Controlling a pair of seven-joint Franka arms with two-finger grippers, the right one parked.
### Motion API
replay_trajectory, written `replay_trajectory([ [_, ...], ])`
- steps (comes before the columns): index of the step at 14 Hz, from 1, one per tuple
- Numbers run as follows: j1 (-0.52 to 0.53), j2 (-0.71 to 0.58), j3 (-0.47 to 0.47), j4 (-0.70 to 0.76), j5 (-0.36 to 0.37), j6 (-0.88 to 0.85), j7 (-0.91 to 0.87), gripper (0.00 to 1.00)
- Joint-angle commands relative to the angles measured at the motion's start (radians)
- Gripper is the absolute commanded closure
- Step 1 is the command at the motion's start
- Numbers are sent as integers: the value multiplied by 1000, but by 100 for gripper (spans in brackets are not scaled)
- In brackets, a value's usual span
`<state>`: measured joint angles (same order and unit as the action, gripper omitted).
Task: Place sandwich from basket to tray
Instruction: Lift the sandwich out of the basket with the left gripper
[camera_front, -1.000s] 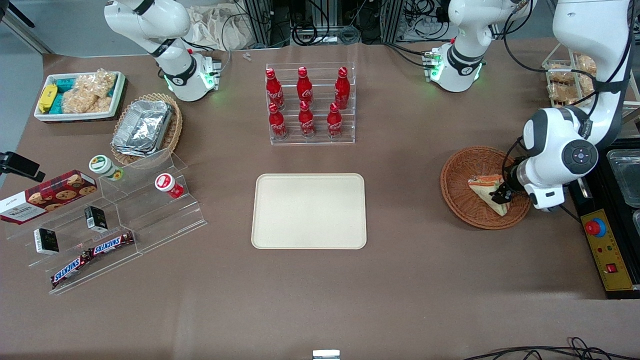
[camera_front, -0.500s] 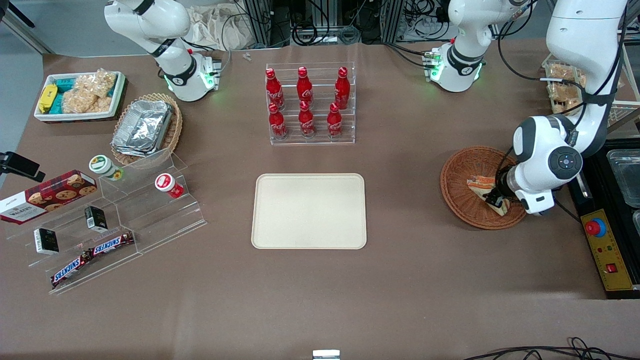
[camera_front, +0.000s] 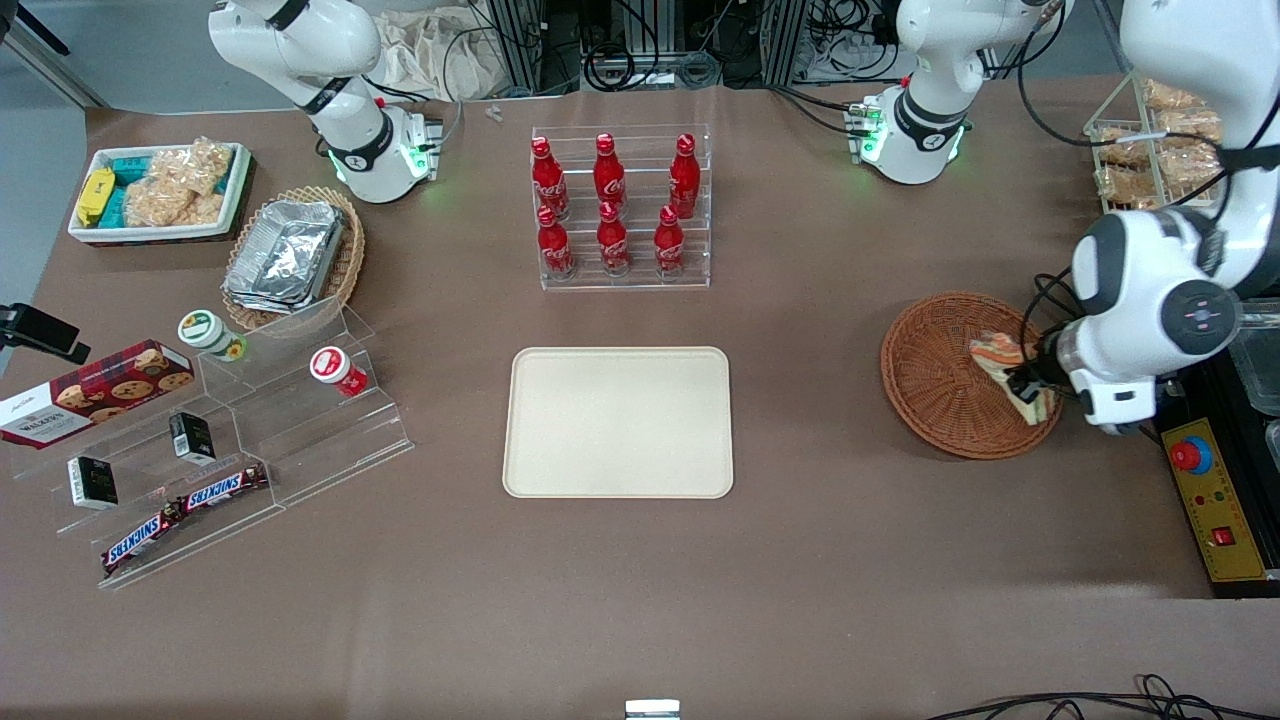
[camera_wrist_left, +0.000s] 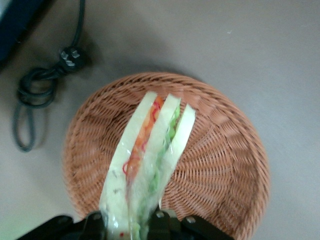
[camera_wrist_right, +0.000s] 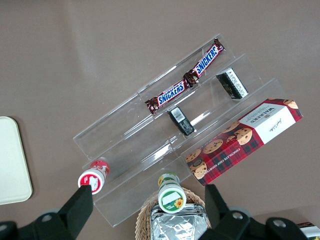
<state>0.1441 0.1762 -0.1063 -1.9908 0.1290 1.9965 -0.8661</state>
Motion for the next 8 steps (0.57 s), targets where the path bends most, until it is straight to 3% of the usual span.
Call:
replay_trajectory([
  [1, -9, 8, -9, 272, -75, -224, 105, 100],
  [3, -15, 45, -41, 503, -138, -381, 226, 100],
  [5, -26, 80, -113, 639, -143, -397, 385, 100],
  [8, -35, 216, -286, 785, -141, -394, 398, 100],
])
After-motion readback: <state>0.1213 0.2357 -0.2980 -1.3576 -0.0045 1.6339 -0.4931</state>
